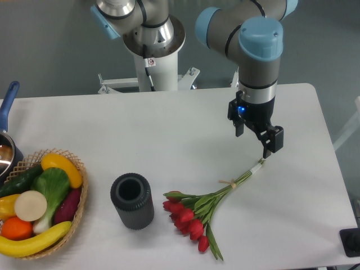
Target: Pick up the flowers from the table
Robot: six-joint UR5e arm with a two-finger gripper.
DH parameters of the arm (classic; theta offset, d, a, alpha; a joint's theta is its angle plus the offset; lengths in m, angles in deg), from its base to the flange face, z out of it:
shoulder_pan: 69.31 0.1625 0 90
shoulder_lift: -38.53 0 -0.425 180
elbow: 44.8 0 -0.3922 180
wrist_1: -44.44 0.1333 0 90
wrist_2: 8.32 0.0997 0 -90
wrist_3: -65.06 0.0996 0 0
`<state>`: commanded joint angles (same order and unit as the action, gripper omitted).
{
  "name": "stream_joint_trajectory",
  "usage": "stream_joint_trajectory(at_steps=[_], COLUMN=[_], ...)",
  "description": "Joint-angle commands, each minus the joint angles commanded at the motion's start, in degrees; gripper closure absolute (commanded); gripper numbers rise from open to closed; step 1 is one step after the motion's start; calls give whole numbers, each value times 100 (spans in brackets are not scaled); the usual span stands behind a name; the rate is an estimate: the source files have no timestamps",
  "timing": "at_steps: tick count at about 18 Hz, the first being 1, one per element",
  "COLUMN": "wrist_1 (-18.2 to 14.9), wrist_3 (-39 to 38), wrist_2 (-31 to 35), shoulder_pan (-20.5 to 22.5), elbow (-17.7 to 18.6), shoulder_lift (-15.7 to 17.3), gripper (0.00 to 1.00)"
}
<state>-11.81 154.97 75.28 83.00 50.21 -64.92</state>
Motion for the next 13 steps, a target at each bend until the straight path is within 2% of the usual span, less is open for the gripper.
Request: stream_joint_trajectory(at_steps=[1,3,5,6,10,13], wrist_1=[70,437,868,975,993,1177], wrist_3=[-305,-885,-1002,-1011,-1537,-1512], wrist_2=[-306,-432,-450,-467,-941,-872], shoulder_pan=[26,18,0,-26,-123,-184], elbow=[96,280,413,431,413,378], shoulder_lift=[0,-18,-131,-202,-509,-782], gripper=[0,0,0,0,0,0])
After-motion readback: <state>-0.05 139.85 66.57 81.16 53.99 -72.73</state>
